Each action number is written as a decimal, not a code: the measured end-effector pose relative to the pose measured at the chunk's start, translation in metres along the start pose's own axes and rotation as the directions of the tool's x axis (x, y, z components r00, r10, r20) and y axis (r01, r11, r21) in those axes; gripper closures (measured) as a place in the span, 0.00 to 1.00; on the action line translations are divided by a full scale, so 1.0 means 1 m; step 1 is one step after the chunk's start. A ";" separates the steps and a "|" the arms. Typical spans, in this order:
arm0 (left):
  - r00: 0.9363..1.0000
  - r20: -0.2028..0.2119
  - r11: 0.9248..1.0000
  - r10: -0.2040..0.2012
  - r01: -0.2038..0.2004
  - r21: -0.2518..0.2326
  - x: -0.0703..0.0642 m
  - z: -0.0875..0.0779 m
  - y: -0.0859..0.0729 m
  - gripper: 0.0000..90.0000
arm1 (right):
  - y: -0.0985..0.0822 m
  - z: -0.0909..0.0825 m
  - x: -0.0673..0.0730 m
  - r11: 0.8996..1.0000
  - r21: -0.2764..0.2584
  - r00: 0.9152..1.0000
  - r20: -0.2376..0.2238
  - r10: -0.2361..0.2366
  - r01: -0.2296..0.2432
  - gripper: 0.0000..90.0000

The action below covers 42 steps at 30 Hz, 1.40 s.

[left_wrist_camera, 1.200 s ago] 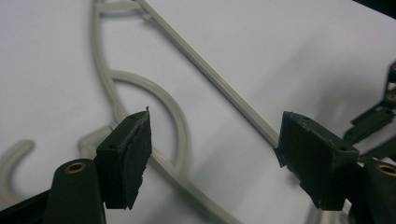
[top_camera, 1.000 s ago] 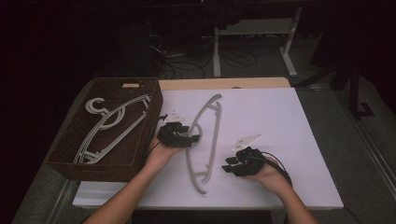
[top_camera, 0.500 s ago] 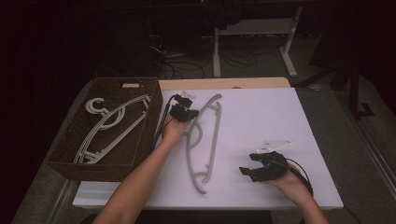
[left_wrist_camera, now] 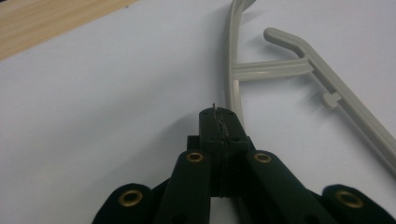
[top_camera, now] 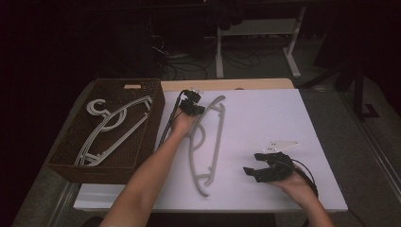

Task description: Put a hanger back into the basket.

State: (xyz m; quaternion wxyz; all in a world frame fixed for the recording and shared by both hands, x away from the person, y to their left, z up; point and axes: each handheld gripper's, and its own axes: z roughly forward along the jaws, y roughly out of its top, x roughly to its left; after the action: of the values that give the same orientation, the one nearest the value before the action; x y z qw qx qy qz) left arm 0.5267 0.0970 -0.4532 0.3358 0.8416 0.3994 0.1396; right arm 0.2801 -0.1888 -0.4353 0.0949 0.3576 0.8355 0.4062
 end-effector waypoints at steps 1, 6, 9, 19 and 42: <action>1.000 0.008 1.000 -0.002 0.002 0.001 -0.001 0.001 0.000 1.00 | 0.000 0.000 0.000 1.000 -0.002 1.000 0.001 0.001 -0.001 0.32; 0.998 0.065 1.000 0.021 -0.021 -0.001 -0.019 0.008 0.003 1.00 | 0.000 -0.001 -0.001 1.000 -0.004 1.000 0.003 0.004 -0.004 0.32; 0.993 0.108 0.999 0.045 -0.044 -0.007 -0.035 0.012 0.006 1.00 | 0.000 0.000 -0.001 1.000 -0.002 1.000 0.005 0.002 -0.002 0.32; 0.965 0.230 0.992 0.126 -0.128 -0.008 -0.090 0.025 0.016 1.00 | 0.000 0.002 -0.001 1.000 0.007 1.000 0.003 0.000 0.000 0.32; 0.957 0.261 0.992 0.128 -0.124 -0.032 -0.112 -0.077 -0.030 0.59 | 0.000 0.002 -0.003 1.000 0.007 1.000 0.013 0.006 -0.006 0.33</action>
State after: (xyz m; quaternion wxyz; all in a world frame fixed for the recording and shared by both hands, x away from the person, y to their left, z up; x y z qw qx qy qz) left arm 0.3992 0.0599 -0.4135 0.3827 0.8737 0.2959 0.0510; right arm 0.2830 -0.1899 -0.4368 0.0978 0.3632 0.8352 0.4011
